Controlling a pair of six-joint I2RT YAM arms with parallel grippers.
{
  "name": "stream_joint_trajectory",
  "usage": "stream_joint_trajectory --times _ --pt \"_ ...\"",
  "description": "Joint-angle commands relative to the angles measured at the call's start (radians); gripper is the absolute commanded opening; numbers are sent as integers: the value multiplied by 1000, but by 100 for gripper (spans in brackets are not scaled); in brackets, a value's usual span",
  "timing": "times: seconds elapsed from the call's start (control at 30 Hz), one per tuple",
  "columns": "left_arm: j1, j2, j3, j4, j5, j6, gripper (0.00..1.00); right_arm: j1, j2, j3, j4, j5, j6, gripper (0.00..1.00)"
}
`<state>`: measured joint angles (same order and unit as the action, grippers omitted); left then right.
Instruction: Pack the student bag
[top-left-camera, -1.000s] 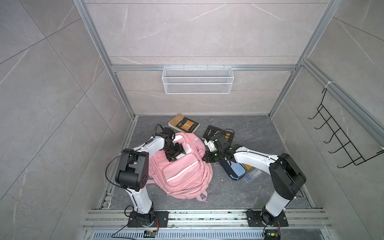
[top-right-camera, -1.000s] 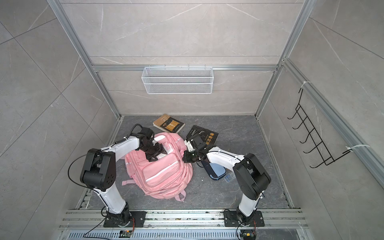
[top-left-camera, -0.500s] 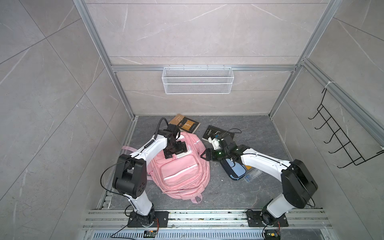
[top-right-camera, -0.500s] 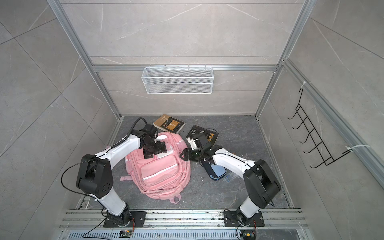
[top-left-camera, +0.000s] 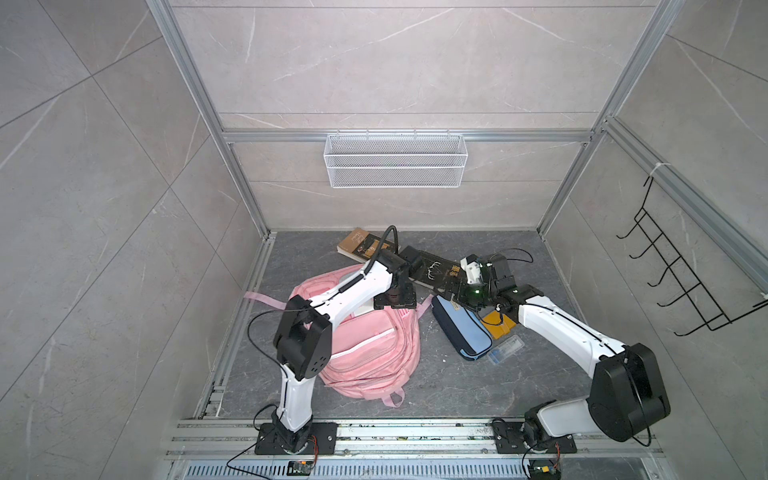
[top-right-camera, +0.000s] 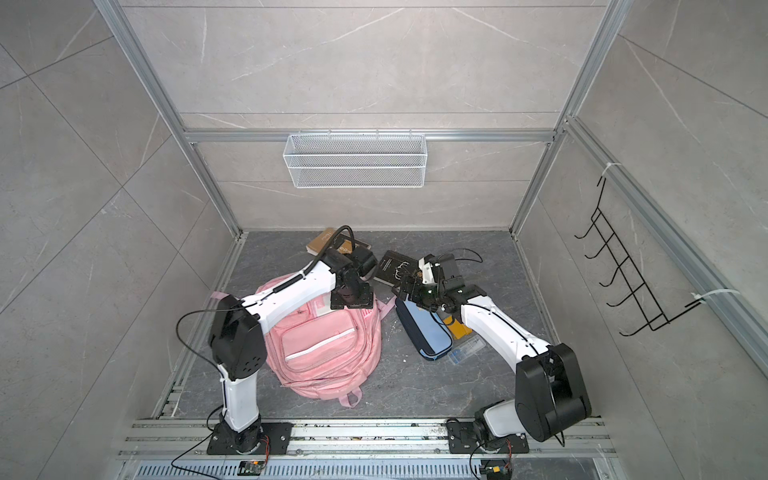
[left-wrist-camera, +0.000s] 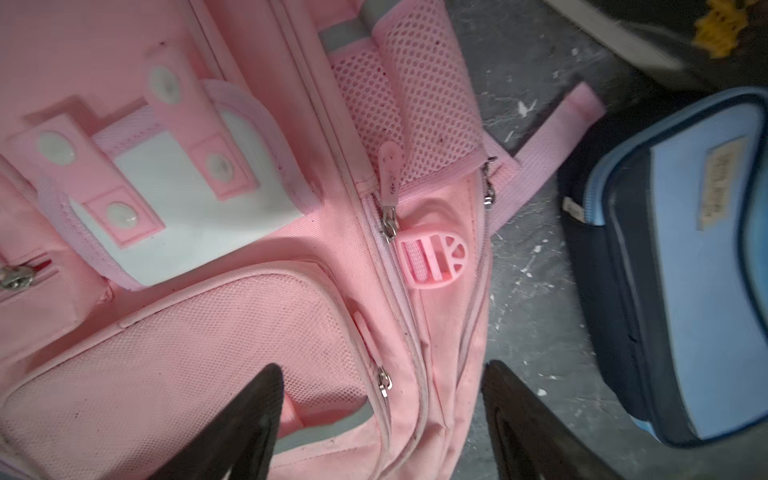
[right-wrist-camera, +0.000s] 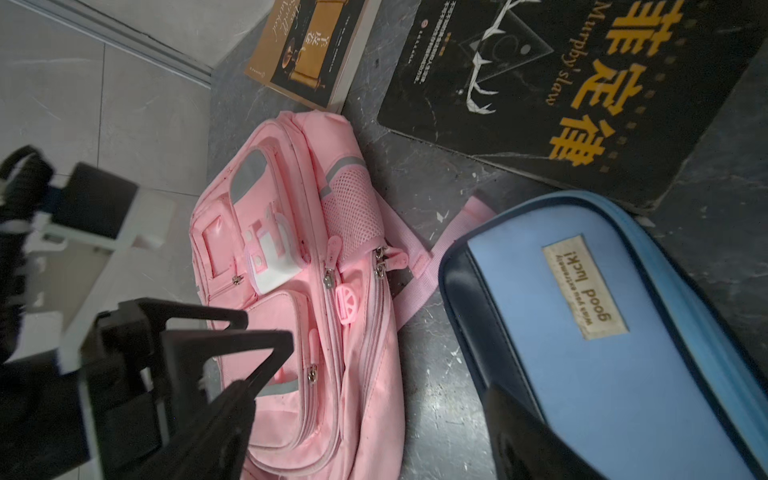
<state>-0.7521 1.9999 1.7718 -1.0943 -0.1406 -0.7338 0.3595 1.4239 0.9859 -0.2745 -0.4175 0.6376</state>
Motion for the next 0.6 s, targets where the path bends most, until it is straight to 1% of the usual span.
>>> stream_joint_trajectory --times 0.0,0.23,0.3,0.43,0.57 --pt "3 29 39 -129 -94 -110 75 0 -45 -22 -46 -14 -15 94" --pt "1 70 0 -66 -44 -142 75 -7 -86 -44 -80 -7 -38 96" --pt "-3 78 -5 -48 -36 -139 74 -7 -91 -50 -84 -7 -37 98" --pt "-9 100 -3 -47 -31 -131 74 -8 -98 -63 -81 -7 -33 98" --pt "-10 112 -34 -50 -41 -147 70 -8 -112 -72 -81 0 -24 98"
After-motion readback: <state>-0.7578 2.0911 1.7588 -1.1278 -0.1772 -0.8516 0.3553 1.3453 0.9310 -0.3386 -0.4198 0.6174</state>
